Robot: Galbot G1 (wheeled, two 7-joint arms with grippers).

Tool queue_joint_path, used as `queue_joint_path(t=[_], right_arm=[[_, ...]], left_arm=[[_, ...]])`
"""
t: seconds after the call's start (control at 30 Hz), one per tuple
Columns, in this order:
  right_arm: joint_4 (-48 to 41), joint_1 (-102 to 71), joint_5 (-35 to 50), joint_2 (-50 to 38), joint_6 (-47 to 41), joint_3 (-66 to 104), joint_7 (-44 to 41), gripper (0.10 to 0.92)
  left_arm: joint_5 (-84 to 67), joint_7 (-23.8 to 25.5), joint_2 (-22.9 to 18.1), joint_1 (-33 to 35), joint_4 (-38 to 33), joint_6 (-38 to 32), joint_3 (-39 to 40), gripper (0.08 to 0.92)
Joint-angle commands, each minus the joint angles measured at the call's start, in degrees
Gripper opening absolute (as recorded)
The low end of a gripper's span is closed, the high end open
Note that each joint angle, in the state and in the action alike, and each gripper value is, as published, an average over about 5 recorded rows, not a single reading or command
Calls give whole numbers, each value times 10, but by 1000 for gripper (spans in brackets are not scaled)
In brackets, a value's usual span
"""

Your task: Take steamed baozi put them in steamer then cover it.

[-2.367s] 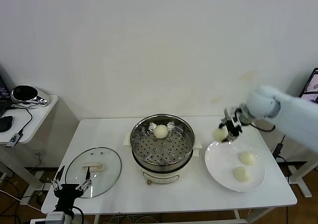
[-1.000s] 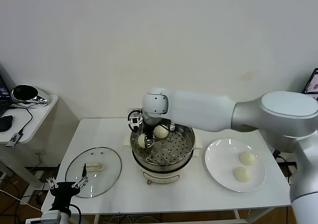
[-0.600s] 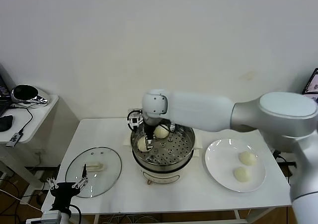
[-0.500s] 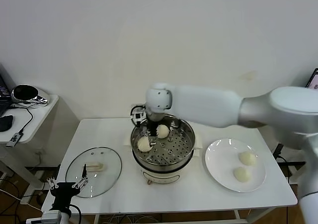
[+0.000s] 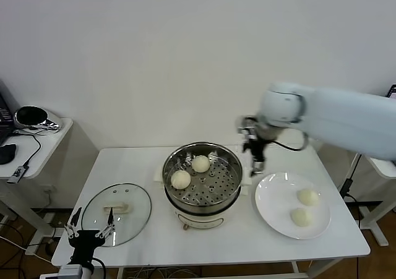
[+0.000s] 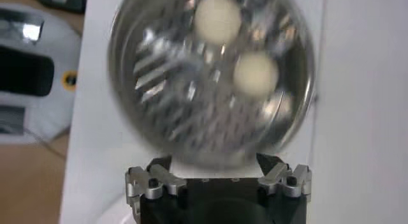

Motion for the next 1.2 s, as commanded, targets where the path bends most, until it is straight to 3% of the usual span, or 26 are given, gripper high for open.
queue_joint_path(t=[0.03, 0.23, 0.53, 1.2], right_arm=[[50, -98, -139, -191, 85, 58, -50, 823], [12, -307, -236, -214, 147, 229, -57, 823], [-30, -521, -315, -195, 178, 387, -30, 823], [-137, -609, -339, -97, 182, 460, 26, 821]], left_arm=[[9, 0, -4, 3, -2, 0, 5, 823], [19, -1, -11, 8, -3, 0, 6, 823], [24, -2, -13, 10, 0, 2, 5, 823], [23, -1, -11, 10, 3, 2, -3, 823]])
